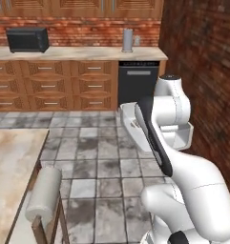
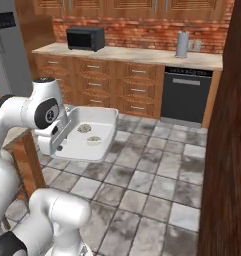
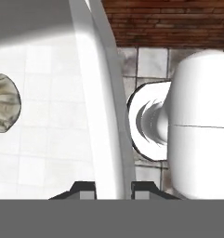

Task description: Place two dumplings into each of the tupperware containers and then place the containers in the fridge.

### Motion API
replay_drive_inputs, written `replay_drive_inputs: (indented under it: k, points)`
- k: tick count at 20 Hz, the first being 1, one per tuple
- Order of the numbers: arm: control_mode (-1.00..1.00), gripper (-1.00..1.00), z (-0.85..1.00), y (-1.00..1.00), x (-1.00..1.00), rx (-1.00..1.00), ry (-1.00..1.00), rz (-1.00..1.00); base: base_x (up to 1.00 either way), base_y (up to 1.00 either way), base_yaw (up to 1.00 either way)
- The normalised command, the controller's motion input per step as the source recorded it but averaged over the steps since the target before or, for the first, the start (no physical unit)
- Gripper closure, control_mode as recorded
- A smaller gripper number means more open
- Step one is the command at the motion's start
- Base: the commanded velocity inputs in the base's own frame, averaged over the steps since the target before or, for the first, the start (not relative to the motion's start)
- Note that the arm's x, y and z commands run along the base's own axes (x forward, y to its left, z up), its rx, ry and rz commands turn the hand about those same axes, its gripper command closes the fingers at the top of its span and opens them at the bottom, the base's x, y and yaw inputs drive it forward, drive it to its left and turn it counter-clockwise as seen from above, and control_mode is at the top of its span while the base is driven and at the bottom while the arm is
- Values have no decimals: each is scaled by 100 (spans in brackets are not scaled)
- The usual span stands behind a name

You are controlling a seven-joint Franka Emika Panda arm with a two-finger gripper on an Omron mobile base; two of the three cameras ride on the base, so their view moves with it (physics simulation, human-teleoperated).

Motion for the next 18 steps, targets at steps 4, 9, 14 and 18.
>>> replay_drive_inputs:
  k: [4, 9, 14, 18]
  points:
    - [100, 100, 0, 0, 0, 0, 0, 0, 100, -8, 12]
    - [100, 100, 0, 0, 0, 0, 0, 0, 100, -42, 39]
    - [100, 100, 0, 0, 0, 0, 0, 0, 100, -39, 61]
    - [100, 100, 0, 0, 0, 0, 0, 0, 97, -27, 71]
